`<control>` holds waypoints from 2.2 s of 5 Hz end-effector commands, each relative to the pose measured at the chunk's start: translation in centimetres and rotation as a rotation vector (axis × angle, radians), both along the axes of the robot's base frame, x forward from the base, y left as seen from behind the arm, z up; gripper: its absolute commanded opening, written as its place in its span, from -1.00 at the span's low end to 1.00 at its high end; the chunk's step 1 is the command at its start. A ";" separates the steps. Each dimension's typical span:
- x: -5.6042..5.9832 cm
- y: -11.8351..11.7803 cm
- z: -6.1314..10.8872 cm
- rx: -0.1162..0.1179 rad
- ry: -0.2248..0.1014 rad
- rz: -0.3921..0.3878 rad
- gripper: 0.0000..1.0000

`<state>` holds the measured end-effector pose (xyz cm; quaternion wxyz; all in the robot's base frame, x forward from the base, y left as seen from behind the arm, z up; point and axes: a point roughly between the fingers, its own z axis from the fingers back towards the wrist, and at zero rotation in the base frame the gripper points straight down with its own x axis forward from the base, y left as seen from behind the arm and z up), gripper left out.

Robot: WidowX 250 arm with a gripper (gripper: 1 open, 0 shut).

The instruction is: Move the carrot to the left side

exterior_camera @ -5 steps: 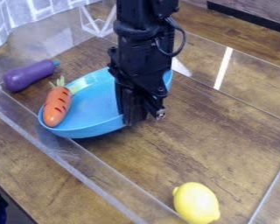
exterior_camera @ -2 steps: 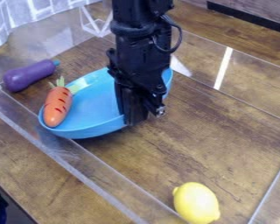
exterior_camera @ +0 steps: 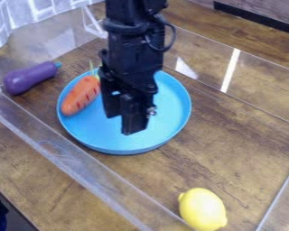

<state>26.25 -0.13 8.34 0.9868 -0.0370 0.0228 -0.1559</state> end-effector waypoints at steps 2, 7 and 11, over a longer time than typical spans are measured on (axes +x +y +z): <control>1.3 1.5 1.9 0.024 -0.084 0.017 1.00; 2.8 4.7 -0.1 0.100 -0.059 0.024 -1.00; 4.0 6.9 -1.3 0.172 -0.042 0.019 -1.00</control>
